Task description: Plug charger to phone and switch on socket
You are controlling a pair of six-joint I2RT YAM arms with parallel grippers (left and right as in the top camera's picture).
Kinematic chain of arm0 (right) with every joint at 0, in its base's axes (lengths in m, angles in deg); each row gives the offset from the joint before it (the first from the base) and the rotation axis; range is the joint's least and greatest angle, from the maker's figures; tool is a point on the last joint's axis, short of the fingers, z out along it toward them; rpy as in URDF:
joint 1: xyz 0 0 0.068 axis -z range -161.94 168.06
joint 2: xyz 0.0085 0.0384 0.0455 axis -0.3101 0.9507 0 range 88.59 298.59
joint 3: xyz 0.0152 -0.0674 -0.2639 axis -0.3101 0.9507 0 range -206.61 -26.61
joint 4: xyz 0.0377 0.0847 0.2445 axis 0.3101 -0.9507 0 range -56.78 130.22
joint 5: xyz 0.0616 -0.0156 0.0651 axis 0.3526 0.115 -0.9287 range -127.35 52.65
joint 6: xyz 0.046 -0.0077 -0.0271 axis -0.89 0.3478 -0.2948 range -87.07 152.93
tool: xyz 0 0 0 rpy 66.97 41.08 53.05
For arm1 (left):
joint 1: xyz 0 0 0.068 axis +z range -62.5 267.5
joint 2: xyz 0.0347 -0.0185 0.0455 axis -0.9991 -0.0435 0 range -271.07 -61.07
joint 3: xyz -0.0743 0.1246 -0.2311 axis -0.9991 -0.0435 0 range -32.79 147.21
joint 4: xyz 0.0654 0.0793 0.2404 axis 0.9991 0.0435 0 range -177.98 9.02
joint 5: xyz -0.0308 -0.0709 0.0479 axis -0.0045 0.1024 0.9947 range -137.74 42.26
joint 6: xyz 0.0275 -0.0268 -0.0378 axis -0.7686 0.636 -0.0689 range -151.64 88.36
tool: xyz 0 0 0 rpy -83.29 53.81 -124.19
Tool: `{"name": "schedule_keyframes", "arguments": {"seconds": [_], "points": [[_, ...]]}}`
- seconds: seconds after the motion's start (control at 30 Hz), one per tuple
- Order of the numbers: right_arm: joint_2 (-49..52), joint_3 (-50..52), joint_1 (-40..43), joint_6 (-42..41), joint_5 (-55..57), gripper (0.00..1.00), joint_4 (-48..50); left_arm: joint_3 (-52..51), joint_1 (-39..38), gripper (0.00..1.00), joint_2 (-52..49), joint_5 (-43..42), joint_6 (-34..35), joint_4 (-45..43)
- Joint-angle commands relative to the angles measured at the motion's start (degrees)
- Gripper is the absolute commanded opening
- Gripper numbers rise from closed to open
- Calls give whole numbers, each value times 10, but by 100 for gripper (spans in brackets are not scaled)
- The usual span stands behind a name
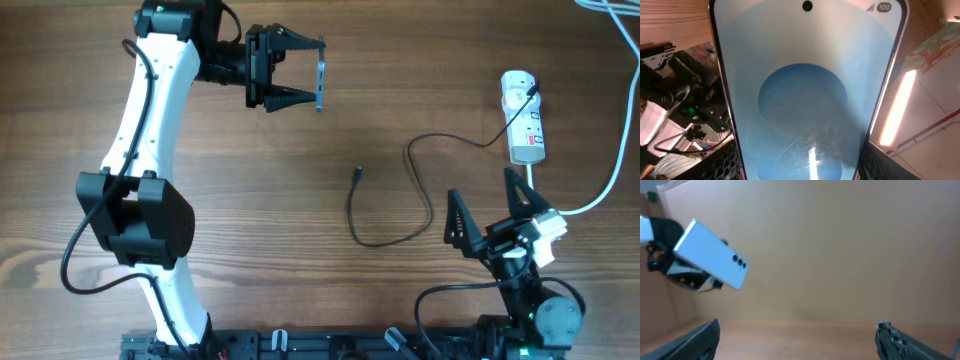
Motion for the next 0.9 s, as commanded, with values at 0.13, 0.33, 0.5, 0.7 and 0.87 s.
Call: {"name": "schedule_keyframes", "arguments": {"seconds": [0.13, 0.33, 0.5, 0.7, 0.87], "points": [[250, -329, -3, 123, -45, 100, -296, 11, 3, 60, 16, -32, 3, 1], [507, -473, -3, -32, -344, 100, -319, 11, 3, 60, 16, -32, 3, 1], [617, -473, -6, -144, -516, 100, -130, 11, 3, 59, 16, -32, 3, 1], [619, -517, -71, -101, -279, 100, -280, 11, 3, 59, 16, -32, 3, 1], [639, -675, -179, -38, 98, 99, -575, 11, 3, 59, 16, -30, 3, 1]]}}
